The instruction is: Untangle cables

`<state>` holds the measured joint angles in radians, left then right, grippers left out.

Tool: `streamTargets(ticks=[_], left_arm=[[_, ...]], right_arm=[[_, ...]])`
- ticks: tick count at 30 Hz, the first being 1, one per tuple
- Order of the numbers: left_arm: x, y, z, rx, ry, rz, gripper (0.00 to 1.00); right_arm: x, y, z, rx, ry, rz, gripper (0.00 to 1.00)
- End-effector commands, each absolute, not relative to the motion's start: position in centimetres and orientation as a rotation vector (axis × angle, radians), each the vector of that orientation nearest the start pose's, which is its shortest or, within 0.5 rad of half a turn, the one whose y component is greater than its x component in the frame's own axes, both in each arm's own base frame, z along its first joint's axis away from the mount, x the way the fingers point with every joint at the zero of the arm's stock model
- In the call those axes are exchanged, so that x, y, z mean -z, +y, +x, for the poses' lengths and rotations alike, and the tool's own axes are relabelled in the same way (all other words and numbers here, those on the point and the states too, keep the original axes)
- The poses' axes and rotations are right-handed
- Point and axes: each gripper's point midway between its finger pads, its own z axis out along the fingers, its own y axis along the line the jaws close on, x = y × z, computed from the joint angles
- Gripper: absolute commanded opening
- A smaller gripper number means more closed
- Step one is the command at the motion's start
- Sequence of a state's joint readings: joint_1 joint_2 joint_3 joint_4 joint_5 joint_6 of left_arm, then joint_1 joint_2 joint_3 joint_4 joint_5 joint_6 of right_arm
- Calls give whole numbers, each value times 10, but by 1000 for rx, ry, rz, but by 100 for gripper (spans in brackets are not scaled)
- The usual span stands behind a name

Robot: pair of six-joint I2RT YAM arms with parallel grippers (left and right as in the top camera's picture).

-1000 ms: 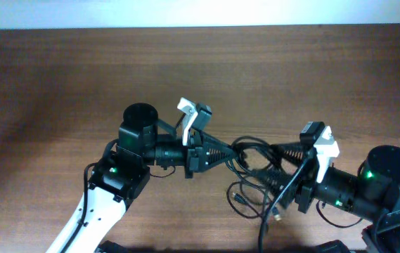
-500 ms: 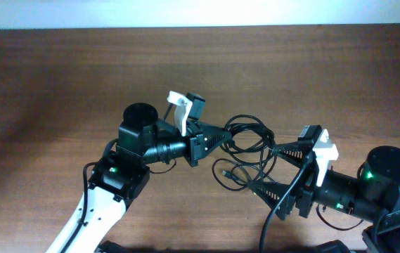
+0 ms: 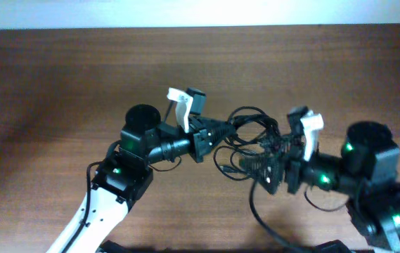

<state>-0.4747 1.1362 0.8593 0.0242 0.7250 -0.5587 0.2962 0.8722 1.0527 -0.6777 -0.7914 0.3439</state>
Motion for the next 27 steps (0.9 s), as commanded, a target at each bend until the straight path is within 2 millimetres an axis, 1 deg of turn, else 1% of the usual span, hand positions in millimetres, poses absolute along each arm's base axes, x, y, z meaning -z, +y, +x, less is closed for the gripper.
streamTargets(ticks=[1, 5, 7, 10, 12, 14, 18, 20, 24, 25, 27], left_arm=[[-301, -271, 259, 1387, 1907, 504, 0], [-301, -271, 258, 1389, 1910, 506, 0], [-301, -271, 258, 1390, 1910, 506, 0], [-301, -271, 258, 1394, 1909, 509, 0], [-301, -272, 257, 1397, 1909, 513, 0], [-302, -273, 255, 1410, 1903, 525, 0], [-309, -275, 251, 1439, 1870, 556, 0], [-309, -277, 249, 1444, 1869, 564, 0], [-309, -284, 240, 1463, 1867, 595, 0], [-309, -287, 238, 1469, 1867, 604, 0], [-309, -290, 234, 1477, 1866, 618, 0]], right_arm=[[-330, 194, 214, -1221, 2066, -441, 77], [-322, 194, 225, -1196, 2097, -412, 59], [-319, 193, 229, -1176, 2109, -395, 55], [-315, 187, 237, -1115, 2117, -354, 55], [-312, 180, 246, -1072, 2138, -269, 54], [-314, 177, 252, -1060, 2138, -201, 53], [-321, 177, 262, -1078, 2111, -142, 49], [-323, 180, 269, -1100, 2098, -117, 49], [-314, 183, 276, -1106, 2128, -111, 49], [-311, 184, 278, -1111, 2139, -107, 48], [-310, 187, 279, -1130, 2144, -119, 38]])
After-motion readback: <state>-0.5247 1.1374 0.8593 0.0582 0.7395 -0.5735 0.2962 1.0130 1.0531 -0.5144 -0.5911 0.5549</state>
